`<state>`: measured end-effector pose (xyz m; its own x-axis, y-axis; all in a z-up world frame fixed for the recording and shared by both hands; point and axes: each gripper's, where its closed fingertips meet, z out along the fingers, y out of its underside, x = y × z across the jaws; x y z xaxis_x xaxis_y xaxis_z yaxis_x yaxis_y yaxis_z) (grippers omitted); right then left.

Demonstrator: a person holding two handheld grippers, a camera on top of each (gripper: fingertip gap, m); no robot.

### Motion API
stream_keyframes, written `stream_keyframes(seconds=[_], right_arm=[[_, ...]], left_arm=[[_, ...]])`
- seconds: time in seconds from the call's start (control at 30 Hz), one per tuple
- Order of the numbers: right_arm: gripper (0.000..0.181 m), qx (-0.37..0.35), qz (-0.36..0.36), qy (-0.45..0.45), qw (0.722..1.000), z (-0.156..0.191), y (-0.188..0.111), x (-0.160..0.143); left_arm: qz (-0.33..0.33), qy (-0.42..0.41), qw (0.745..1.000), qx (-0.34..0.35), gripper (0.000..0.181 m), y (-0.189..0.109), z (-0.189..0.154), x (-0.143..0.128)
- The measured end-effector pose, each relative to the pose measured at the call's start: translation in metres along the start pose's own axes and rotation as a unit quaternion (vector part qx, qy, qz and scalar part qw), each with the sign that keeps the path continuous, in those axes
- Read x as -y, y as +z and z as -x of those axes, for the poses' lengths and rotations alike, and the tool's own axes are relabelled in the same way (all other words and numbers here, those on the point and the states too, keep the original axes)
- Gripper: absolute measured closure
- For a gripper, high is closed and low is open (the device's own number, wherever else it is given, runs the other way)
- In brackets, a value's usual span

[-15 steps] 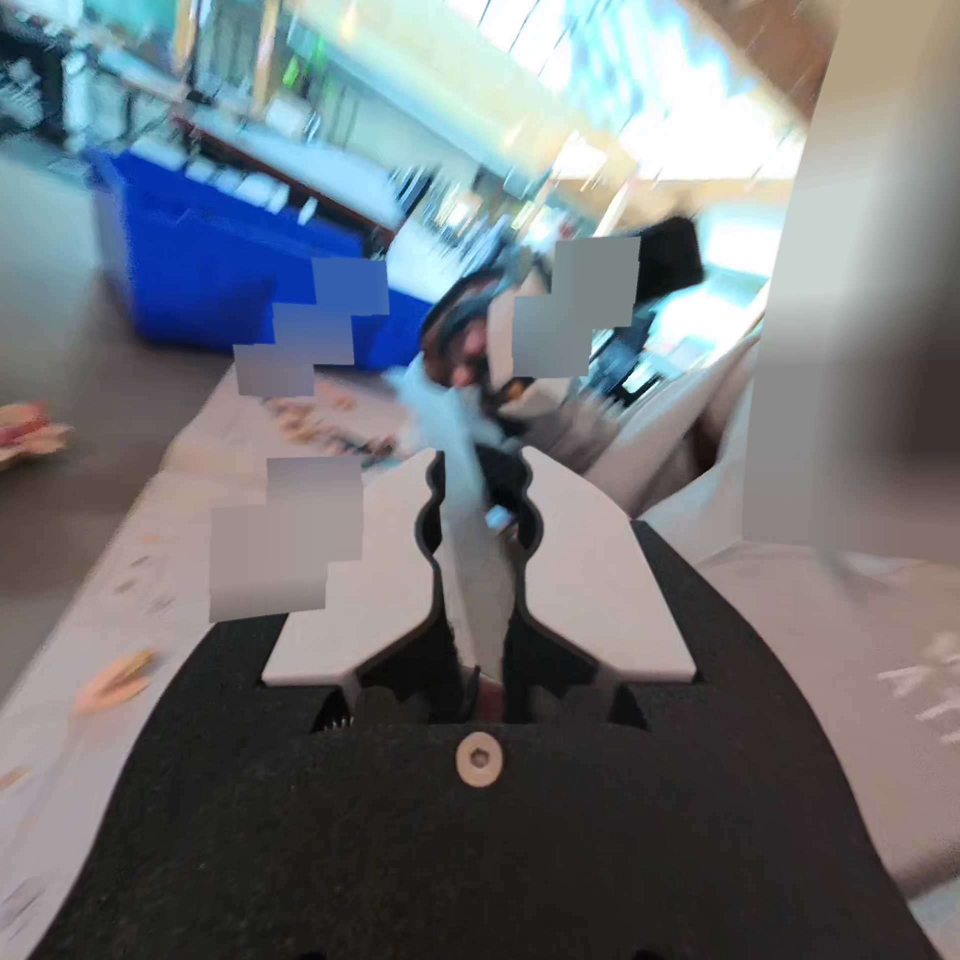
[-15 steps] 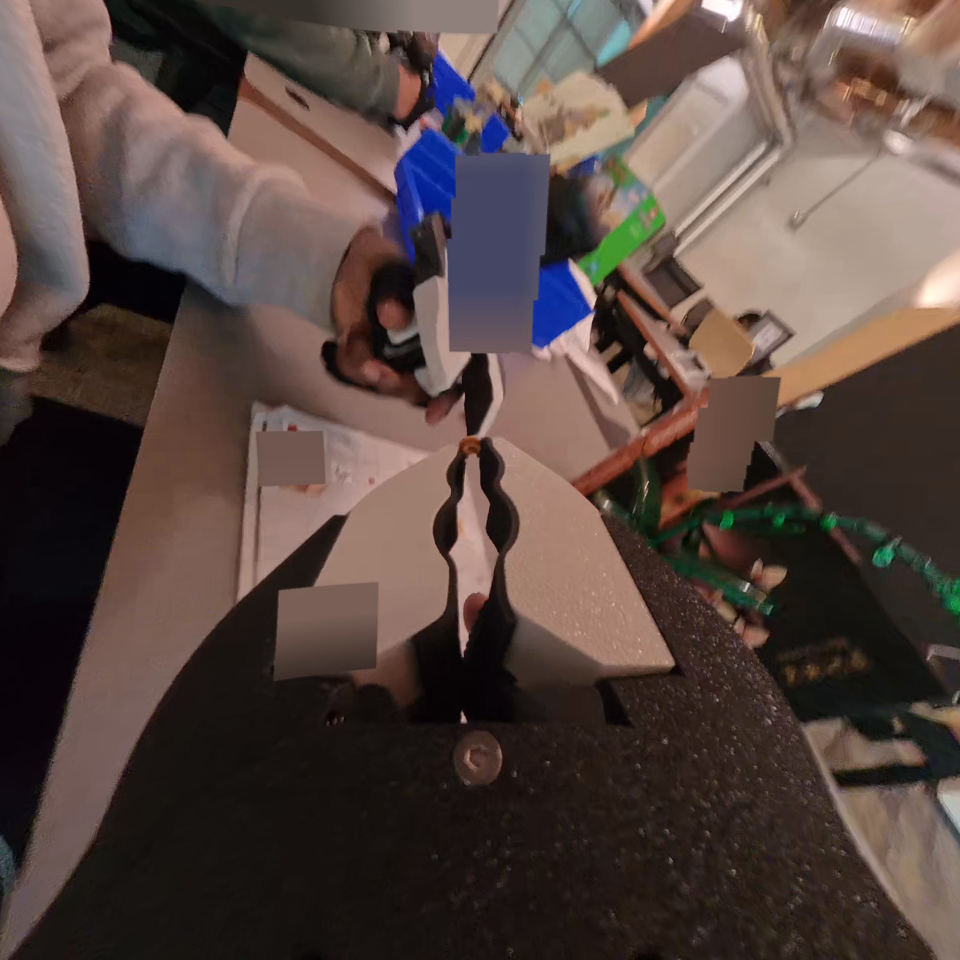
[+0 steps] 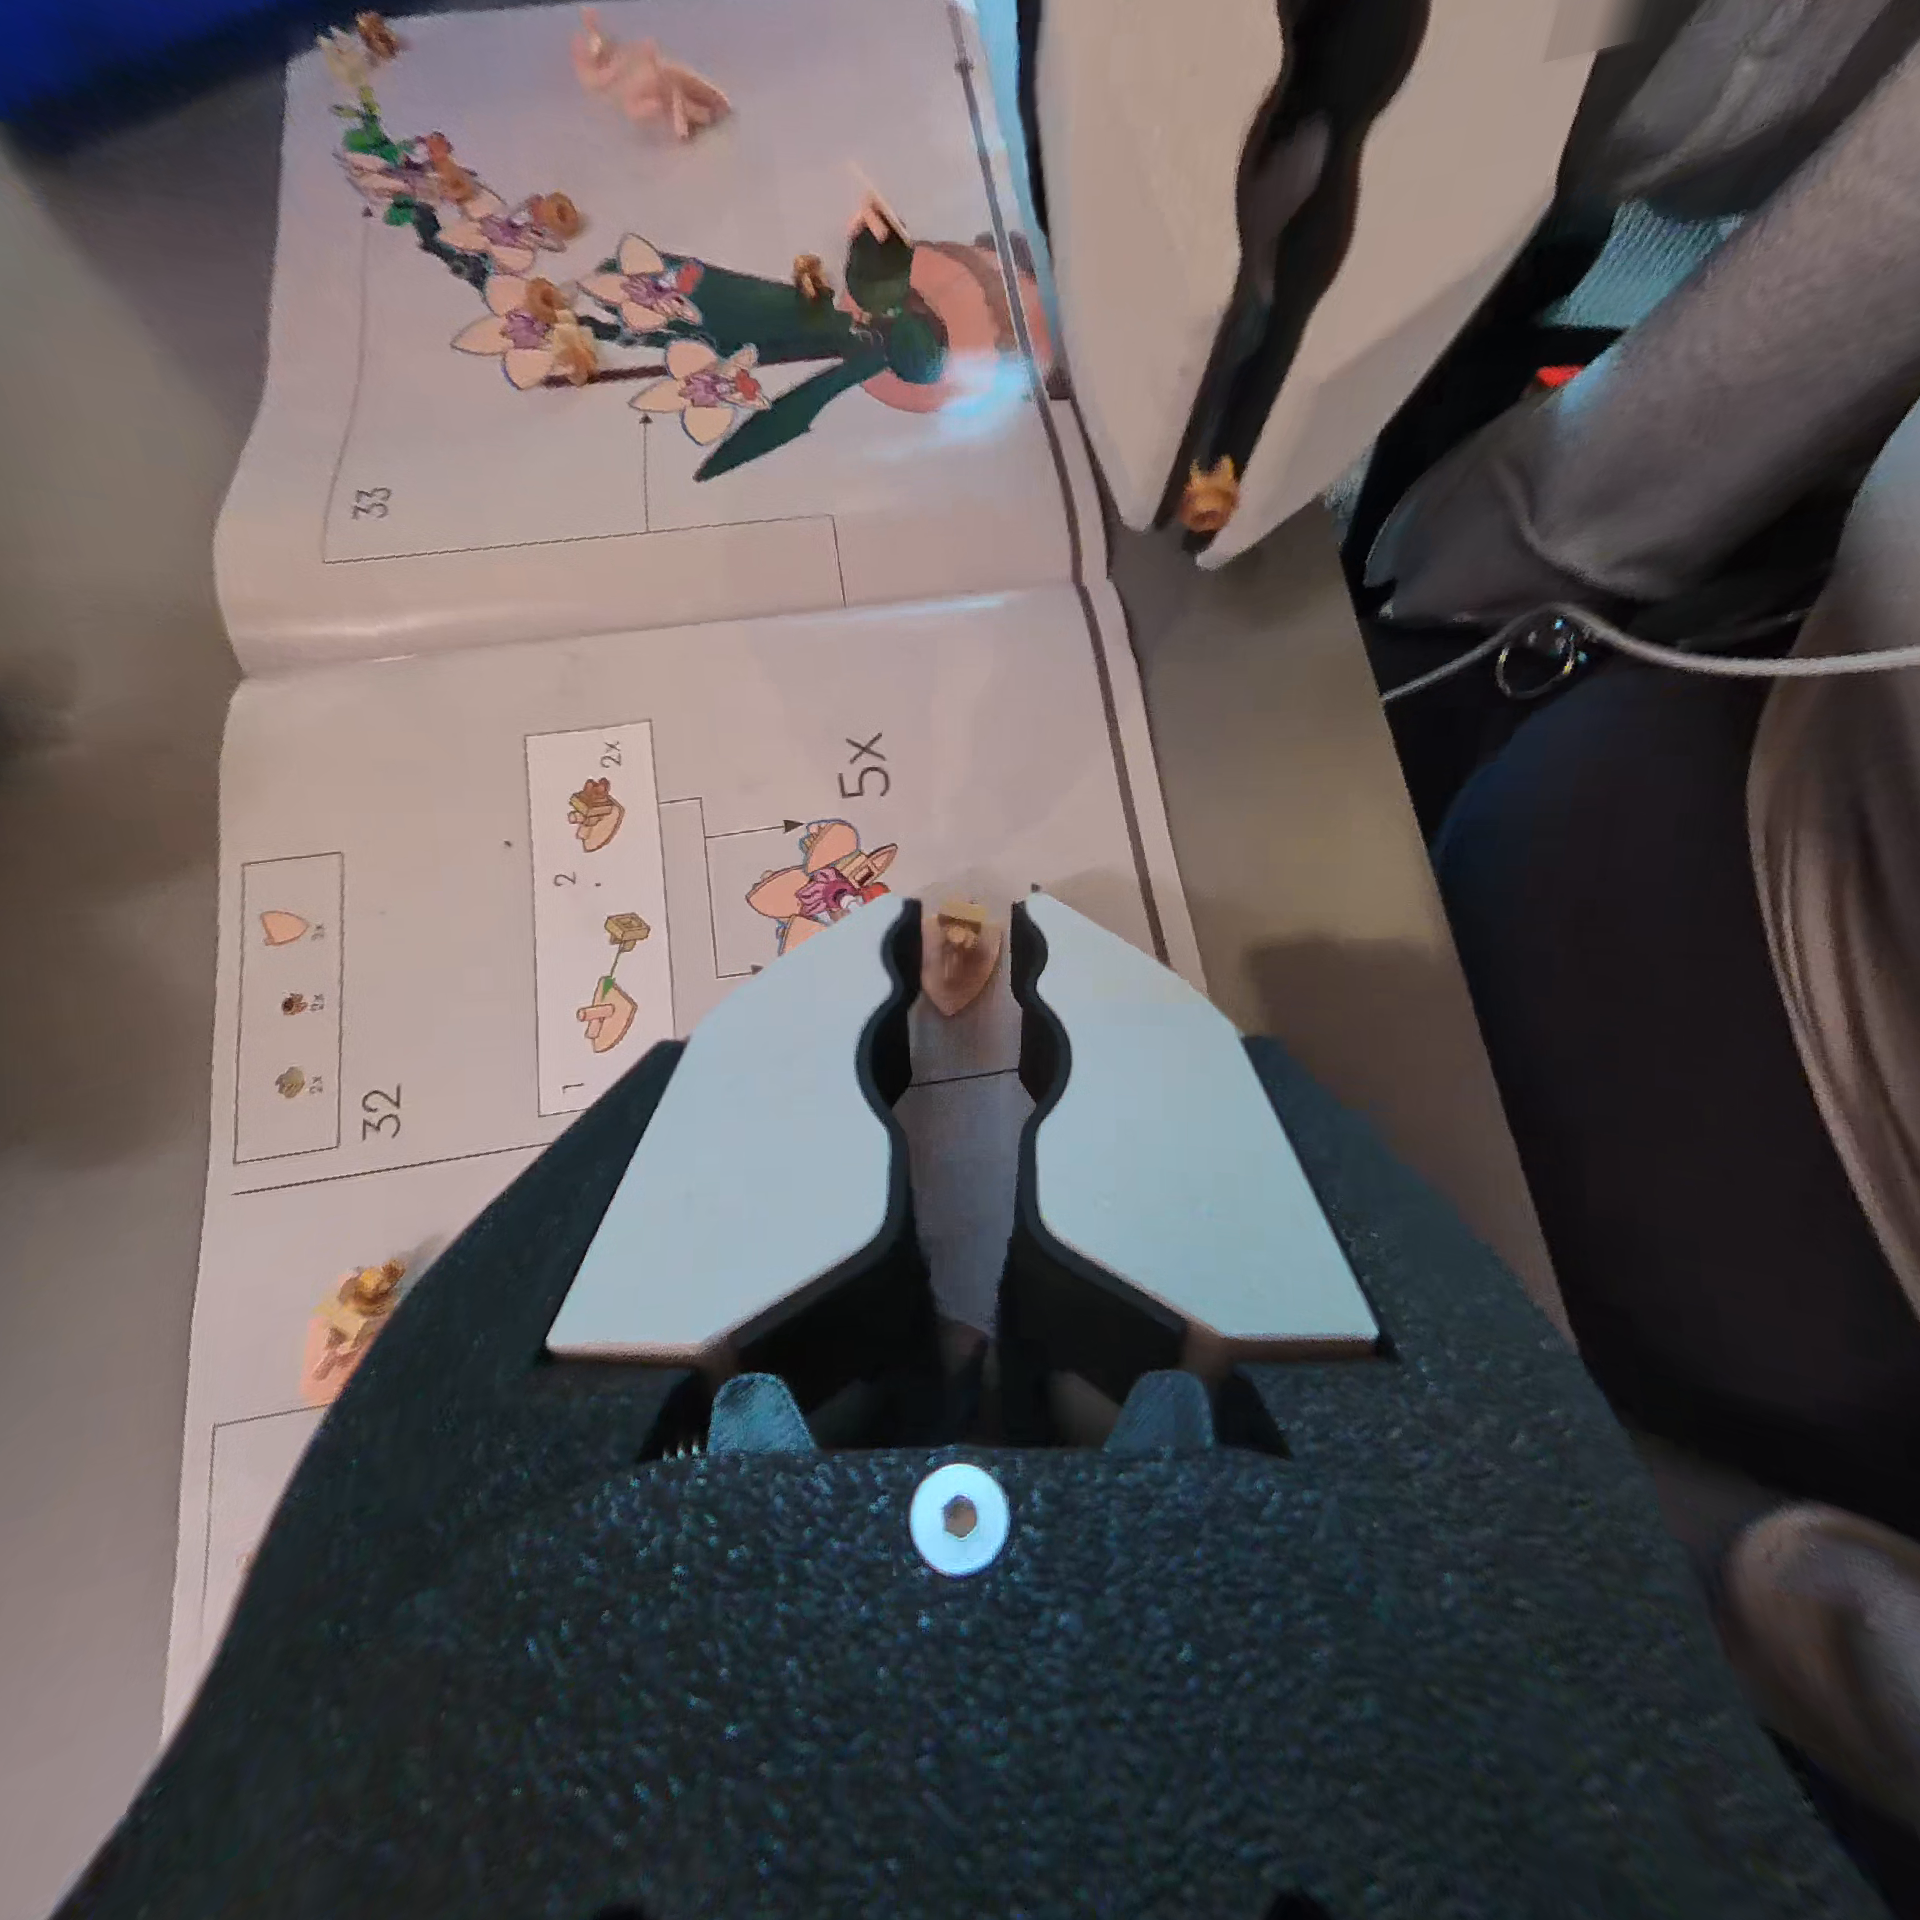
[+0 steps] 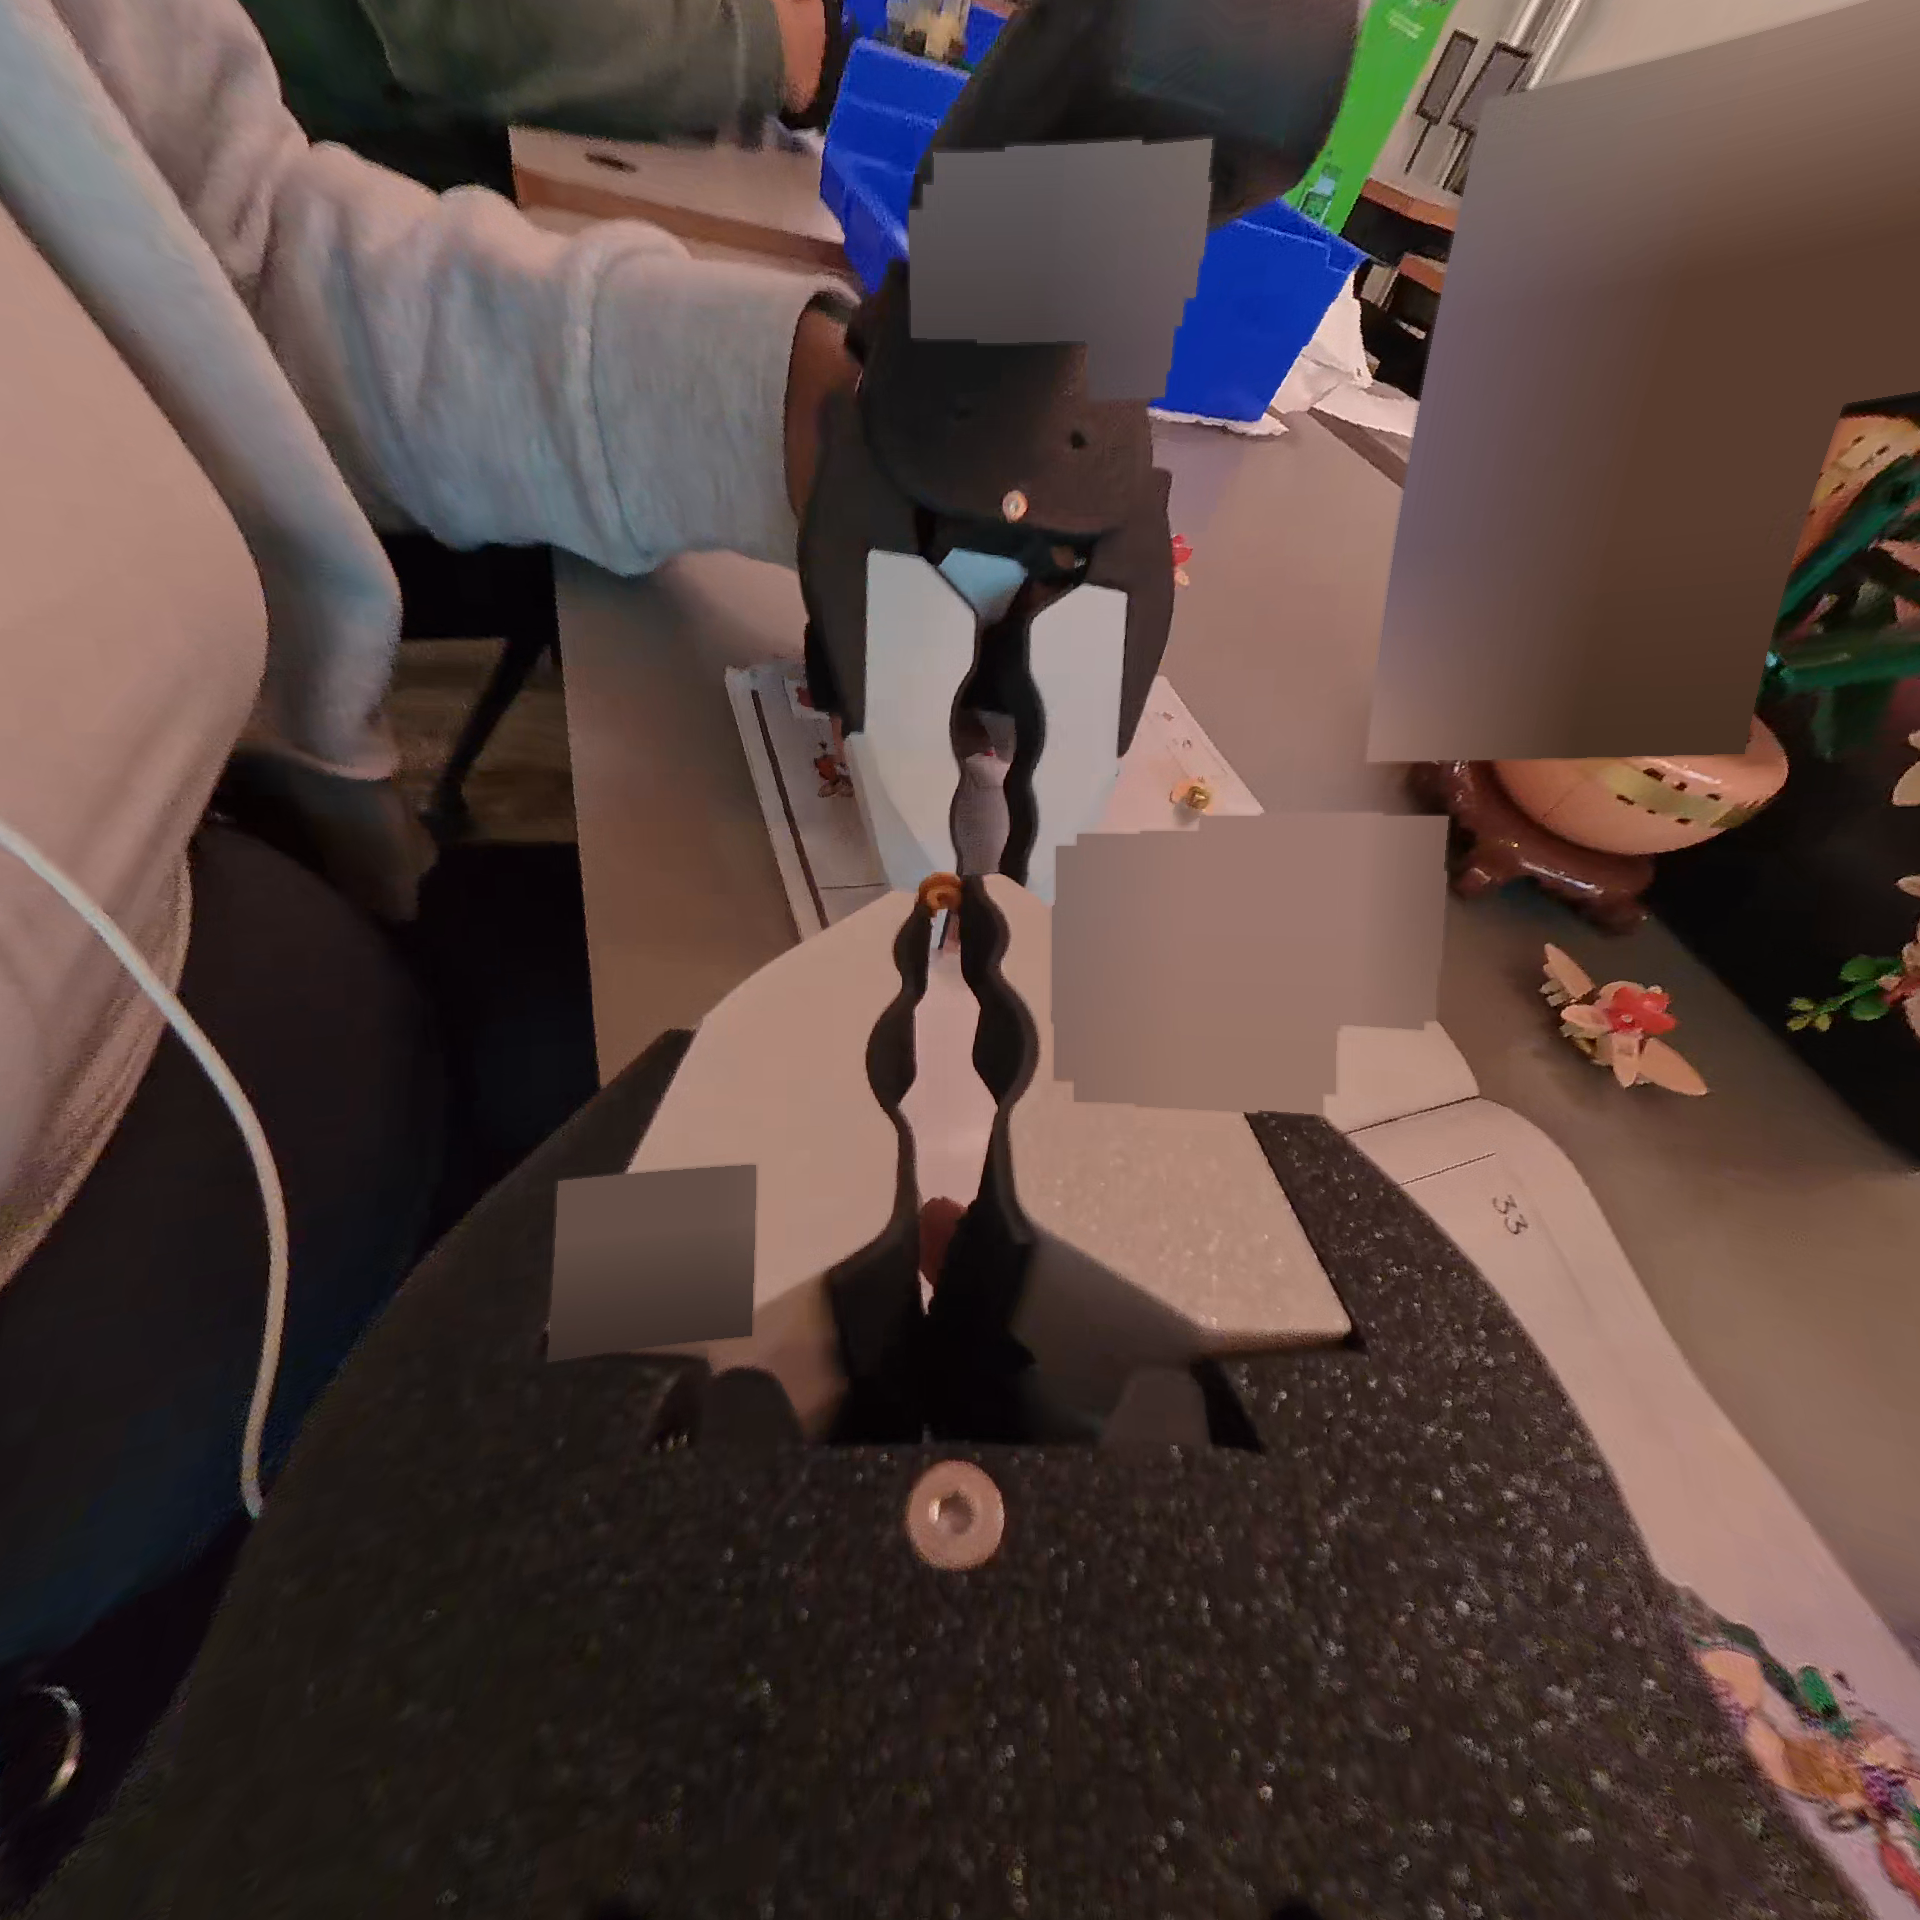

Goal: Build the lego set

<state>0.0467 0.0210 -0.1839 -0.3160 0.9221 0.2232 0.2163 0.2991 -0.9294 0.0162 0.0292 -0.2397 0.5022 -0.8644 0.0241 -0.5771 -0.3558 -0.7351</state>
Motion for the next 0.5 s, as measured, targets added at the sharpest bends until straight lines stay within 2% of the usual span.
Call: stream_keyframes(seconds=[0.2, 0.27, 0.33, 0.4, 0.5], right_arm=[[0.176, 0.002, -0.035, 0.029, 0.999, -0.004, -0.005, 0.005], [0.176, 0.003, -0.042, 0.017, 0.999, -0.004, -0.006, 0.007], [0.176, 0.006, -0.048, -0.005, 0.999, -0.002, -0.005, 0.011], [0.176, -0.008, -0.032, -0.068, 0.997, -0.002, -0.003, 0.013], [0.175, -0.026, 0.030, -0.201, 0.979, 0.002, 0.007, 0.011]], left_arm=[[-0.004, -0.014, 1.000, -0.007, 0.168, 0.002, 0.001, -0.003], [-0.033, -0.031, 0.999, -0.020, 0.168, -0.005, -0.002, 0.004], [-0.084, -0.067, 0.992, -0.066, 0.168, -0.017, -0.013, 0.019], [-0.127, -0.108, 0.979, -0.119, 0.168, -0.029, -0.024, 0.030], [-0.161, -0.192, 0.950, -0.185, 0.169, -0.035, -0.033, 0.034]])
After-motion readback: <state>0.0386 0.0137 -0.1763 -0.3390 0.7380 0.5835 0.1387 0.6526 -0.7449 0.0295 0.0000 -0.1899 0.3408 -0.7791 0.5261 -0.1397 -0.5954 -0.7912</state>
